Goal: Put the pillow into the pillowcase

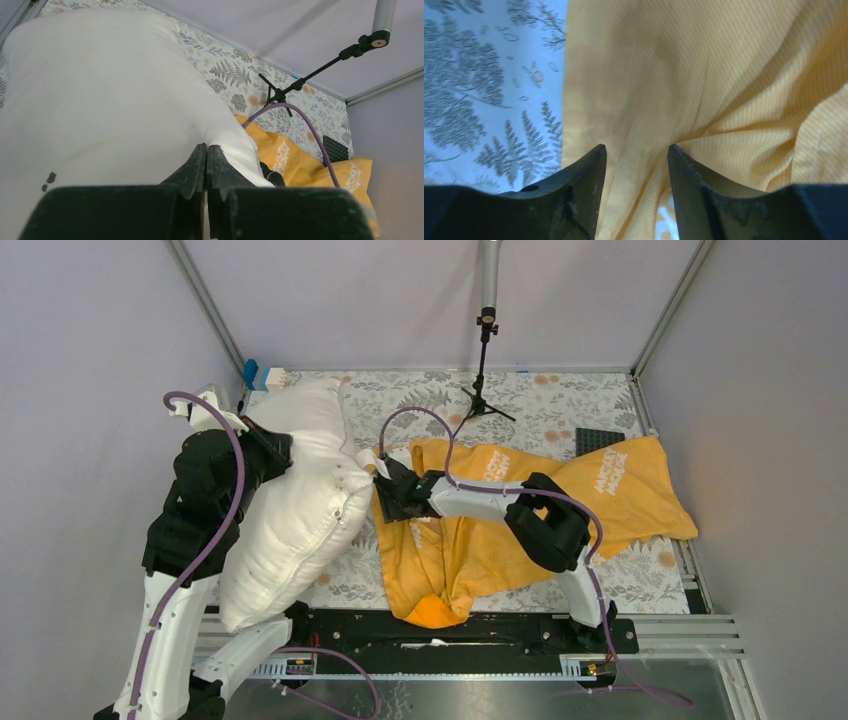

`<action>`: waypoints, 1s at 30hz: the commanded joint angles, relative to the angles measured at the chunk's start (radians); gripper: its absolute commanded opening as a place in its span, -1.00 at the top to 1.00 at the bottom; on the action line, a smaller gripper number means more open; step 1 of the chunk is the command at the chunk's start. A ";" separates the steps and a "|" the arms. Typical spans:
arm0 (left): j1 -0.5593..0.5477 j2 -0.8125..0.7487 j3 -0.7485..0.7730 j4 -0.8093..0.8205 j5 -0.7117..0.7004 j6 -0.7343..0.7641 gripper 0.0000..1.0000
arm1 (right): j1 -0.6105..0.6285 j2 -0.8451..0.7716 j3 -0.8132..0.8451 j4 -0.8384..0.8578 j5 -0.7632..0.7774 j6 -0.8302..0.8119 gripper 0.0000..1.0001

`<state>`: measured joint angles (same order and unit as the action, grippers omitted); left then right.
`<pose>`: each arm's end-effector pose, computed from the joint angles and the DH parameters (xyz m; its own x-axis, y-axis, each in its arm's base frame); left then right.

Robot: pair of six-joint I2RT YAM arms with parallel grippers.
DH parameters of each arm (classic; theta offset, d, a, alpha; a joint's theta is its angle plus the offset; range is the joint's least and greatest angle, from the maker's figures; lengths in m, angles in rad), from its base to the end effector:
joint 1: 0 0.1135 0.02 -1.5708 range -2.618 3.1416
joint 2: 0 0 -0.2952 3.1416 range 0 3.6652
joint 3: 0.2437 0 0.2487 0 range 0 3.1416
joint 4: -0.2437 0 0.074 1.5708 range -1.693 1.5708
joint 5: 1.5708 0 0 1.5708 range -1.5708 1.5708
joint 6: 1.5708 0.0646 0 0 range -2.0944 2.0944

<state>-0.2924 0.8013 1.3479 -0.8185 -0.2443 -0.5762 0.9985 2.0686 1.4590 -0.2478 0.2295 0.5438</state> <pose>0.1206 -0.0200 0.4655 -0.2465 -0.4779 -0.8431 -0.0926 0.8776 -0.4703 0.2738 0.3979 0.1804 -0.7323 -0.2063 -0.6490 -0.4197 0.8873 0.1914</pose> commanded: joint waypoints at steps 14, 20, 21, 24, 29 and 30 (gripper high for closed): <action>0.002 0.008 0.015 0.189 0.067 -0.042 1.00 | -0.147 0.334 0.563 -0.234 0.003 0.051 1.00; 0.001 0.072 -0.048 0.224 0.143 -0.043 1.00 | -0.193 0.379 0.746 -0.215 -0.093 0.045 1.00; 0.001 0.085 -0.057 0.225 0.146 -0.041 1.00 | -0.194 0.370 0.760 -0.215 -0.100 0.043 1.00; 0.002 0.099 -0.076 0.242 0.135 -0.041 1.00 | -0.195 0.275 0.701 -0.208 -0.117 0.043 0.80; 0.002 0.111 -0.054 0.243 0.130 -0.041 1.00 | -0.196 0.035 0.372 -0.076 -0.028 0.034 0.32; 0.002 0.111 -0.050 0.245 0.131 -0.040 1.00 | -0.196 0.013 0.342 -0.088 0.002 0.021 0.25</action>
<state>-0.2958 0.9257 1.2610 -0.7113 -0.0853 -0.6113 0.7971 2.2574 1.9129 -0.3939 0.1566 0.5846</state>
